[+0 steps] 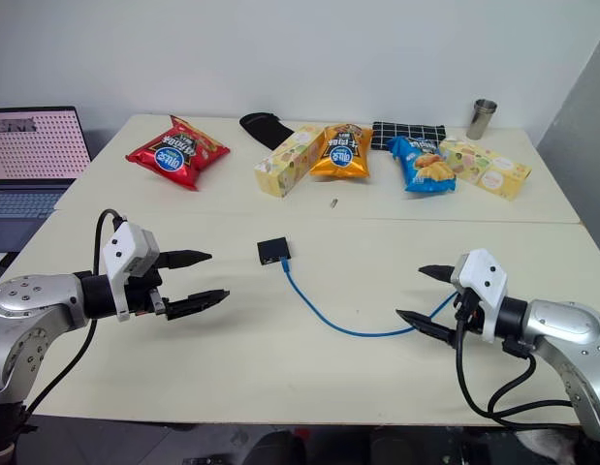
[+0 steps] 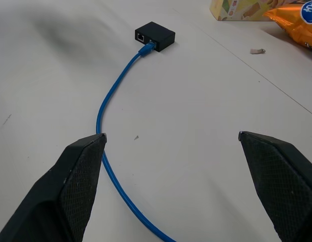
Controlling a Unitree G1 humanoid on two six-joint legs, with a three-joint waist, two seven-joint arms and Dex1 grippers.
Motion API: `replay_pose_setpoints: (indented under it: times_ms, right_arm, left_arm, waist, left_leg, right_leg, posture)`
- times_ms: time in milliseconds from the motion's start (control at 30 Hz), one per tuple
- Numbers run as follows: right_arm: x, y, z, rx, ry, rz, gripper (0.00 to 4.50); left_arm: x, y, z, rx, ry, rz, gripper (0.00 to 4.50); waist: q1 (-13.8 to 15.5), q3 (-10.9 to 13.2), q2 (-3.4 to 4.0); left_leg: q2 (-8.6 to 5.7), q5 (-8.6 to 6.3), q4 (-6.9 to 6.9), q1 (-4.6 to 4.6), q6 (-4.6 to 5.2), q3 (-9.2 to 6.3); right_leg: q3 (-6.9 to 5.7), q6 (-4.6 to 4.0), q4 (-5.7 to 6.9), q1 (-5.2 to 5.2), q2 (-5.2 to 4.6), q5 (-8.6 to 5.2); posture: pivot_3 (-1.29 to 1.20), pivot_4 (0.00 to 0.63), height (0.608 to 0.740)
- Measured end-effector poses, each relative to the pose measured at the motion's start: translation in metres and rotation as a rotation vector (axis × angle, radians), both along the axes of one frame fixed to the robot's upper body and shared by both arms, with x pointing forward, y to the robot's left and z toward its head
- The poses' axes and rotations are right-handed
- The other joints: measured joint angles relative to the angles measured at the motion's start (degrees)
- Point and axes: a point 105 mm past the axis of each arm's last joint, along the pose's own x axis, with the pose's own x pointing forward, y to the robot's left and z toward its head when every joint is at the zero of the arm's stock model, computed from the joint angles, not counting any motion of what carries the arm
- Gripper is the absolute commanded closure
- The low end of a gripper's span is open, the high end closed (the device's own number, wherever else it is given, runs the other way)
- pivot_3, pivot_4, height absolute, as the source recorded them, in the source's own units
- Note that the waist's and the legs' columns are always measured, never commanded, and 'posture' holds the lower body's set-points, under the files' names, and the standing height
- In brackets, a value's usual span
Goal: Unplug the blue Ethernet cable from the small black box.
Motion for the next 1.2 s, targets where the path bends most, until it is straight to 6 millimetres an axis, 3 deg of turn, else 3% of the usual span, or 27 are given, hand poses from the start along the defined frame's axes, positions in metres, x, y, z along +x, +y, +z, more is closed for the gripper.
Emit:
replay_pose_setpoints:
  times_ms: [633, 800, 1000, 1100, 1133, 1200]
  right_arm:
    - [0.001, 0.009, -0.007, -0.001, 0.013, 0.009, 0.04]
    - [0.012, 0.037, -0.020, 0.017, -0.017, 0.022, 0.04]
    - [0.029, 0.080, -0.058, 0.001, 0.002, 0.016, 0.04]
    - [0.045, 0.111, -0.071, 0.030, 0.018, 0.012, 0.04]
    - [0.046, 0.132, -0.079, 0.039, 0.040, 0.037, 0.04]
    - [0.046, 0.150, -0.089, 0.031, 0.065, 0.058, 0.40]
  left_arm:
    - [-0.001, -0.002, 0.000, 0.000, 0.000, -0.012, 0.00]
    - [-0.003, -0.009, 0.001, -0.016, 0.007, -0.051, 0.00]
    - [-0.011, -0.014, 0.001, -0.027, 0.033, -0.131, 0.00]
    - [-0.012, -0.013, 0.001, -0.027, 0.048, -0.154, 0.00]
    - [-0.012, -0.015, 0.003, -0.027, 0.043, -0.165, 0.00]
    - [-0.012, -0.015, 0.005, -0.024, 0.043, -0.175, 0.00]
  waist:
    - [-0.03, 0.00, 0.00]
    - [-0.11, 0.00, 0.00]
    - [-0.08, 0.02, 0.04]
    - [-0.39, -0.01, -0.06]
    - [-0.42, -0.01, -0.06]
    - [-0.32, 0.00, -0.05]
  left_leg:
    - [0.00, 0.00, 0.00, 0.01, 0.00, 0.00]
    - [0.01, 0.01, 0.00, 0.00, -0.02, -0.01]
    - [-0.01, 0.02, 0.01, -0.02, -0.04, 0.00]
    - [0.05, 0.03, 0.01, 0.03, -0.05, 0.02]
    - [0.05, 0.03, 0.02, 0.01, -0.05, 0.02]
    - [0.06, 0.03, -0.02, -0.03, -0.05, -0.03]
  right_leg:
    - [0.00, 0.00, 0.00, 0.00, 0.00, 0.00]
    - [0.01, 0.00, 0.04, -0.04, 0.01, 0.00]
    - [0.00, 0.00, 0.08, -0.09, 0.01, 0.00]
    - [0.01, -0.01, 0.25, -0.18, 0.08, -0.01]
    - [0.00, -0.01, 0.50, -0.33, 0.08, -0.01]
    - [-0.05, -0.01, 0.58, -0.43, 0.08, -0.01]
  posture:
    - [0.00, 0.150, 0.740]
    - [0.00, 0.150, 0.740]
    - [0.00, 0.150, 0.740]
    - [0.00, 0.150, 0.740]
    - [0.00, 0.150, 0.740]
    - [0.00, 0.150, 0.740]
